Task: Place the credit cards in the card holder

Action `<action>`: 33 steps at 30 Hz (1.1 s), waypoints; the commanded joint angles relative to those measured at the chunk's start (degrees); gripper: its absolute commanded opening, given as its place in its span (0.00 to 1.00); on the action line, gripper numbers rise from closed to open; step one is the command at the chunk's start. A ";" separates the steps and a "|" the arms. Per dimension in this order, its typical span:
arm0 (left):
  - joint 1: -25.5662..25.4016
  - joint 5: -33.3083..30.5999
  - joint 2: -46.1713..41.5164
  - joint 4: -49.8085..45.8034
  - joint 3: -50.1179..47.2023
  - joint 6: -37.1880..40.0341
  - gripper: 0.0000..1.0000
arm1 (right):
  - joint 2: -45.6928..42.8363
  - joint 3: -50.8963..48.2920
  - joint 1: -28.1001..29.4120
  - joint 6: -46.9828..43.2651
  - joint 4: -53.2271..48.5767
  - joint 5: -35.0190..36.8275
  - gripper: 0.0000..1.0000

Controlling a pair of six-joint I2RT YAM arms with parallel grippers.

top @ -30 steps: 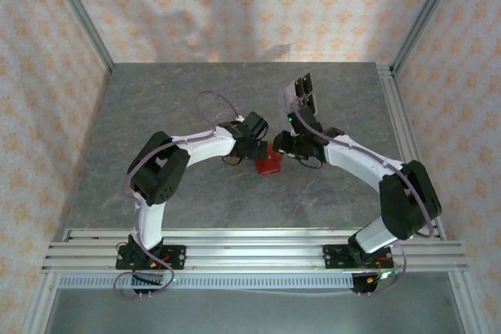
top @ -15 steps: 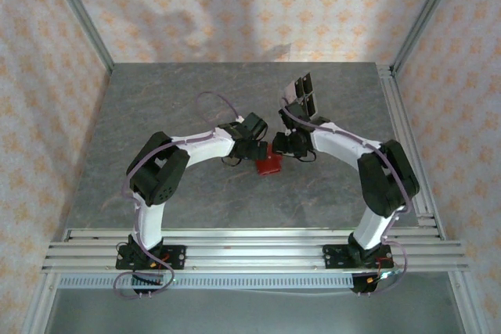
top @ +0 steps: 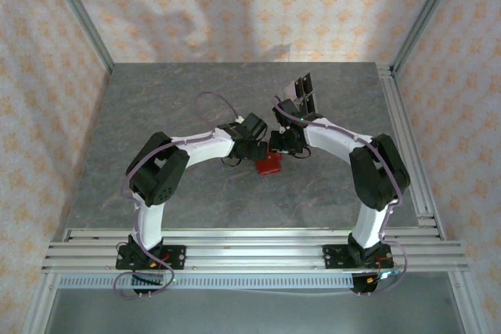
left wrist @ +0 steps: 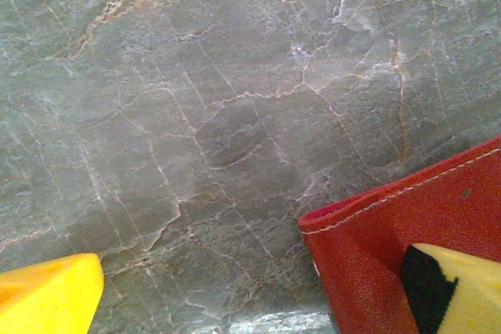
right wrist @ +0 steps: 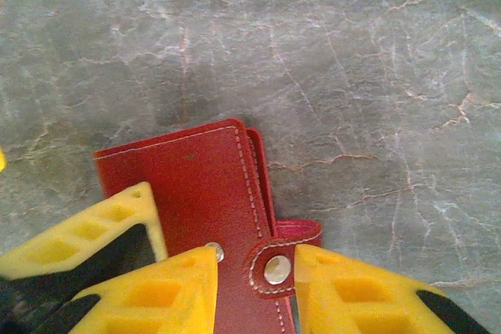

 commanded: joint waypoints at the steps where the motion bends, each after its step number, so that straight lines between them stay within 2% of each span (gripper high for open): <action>1: 0.23 -2.11 -0.69 -2.53 -1.29 0.94 0.99 | 1.33 1.99 0.22 -1.58 -3.23 2.94 0.28; 9: 0.23 -2.05 -0.70 -2.51 -1.29 1.04 0.99 | 0.96 2.37 0.22 -1.86 -3.71 3.64 0.17; 33: 0.23 -1.79 -0.58 -2.49 -1.18 1.39 0.98 | 0.28 3.58 0.18 -2.49 -5.04 3.92 0.20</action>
